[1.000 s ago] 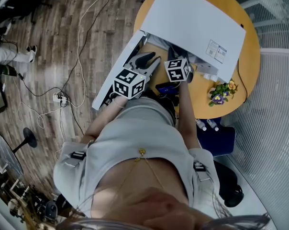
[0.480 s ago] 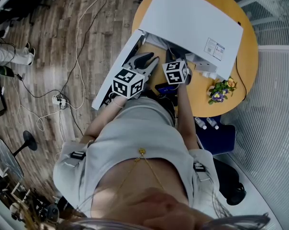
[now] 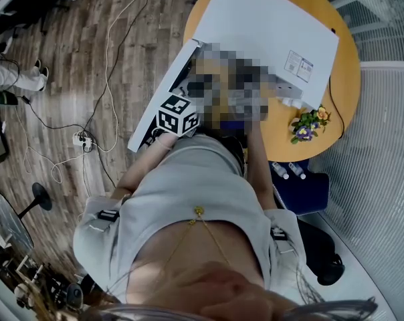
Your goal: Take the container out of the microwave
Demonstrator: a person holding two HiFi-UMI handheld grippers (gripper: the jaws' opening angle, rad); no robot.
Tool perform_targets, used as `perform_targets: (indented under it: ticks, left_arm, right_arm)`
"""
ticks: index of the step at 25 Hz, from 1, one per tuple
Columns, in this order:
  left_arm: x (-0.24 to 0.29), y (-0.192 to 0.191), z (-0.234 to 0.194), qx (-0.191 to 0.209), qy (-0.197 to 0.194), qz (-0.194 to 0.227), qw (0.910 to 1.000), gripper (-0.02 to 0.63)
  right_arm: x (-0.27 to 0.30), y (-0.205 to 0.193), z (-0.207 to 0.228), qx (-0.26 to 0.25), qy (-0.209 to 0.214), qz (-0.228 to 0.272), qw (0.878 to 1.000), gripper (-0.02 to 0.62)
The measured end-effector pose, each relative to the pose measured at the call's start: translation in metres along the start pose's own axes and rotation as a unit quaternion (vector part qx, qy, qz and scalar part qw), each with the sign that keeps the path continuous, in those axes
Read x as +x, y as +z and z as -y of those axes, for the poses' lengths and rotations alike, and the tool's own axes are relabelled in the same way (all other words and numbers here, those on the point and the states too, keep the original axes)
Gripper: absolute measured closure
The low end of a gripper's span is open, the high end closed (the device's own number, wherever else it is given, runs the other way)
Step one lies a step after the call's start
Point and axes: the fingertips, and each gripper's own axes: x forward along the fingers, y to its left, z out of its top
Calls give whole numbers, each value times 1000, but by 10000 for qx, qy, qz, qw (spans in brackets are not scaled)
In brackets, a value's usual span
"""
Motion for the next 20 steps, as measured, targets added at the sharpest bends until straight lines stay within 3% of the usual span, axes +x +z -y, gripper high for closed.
perform_targets:
  ticks: [20]
  left_arm:
    - [0,-6,2,36,10,-78,10000,505]
  right_arm:
    - [-25,-3,-20,36,151,67,9999,558]
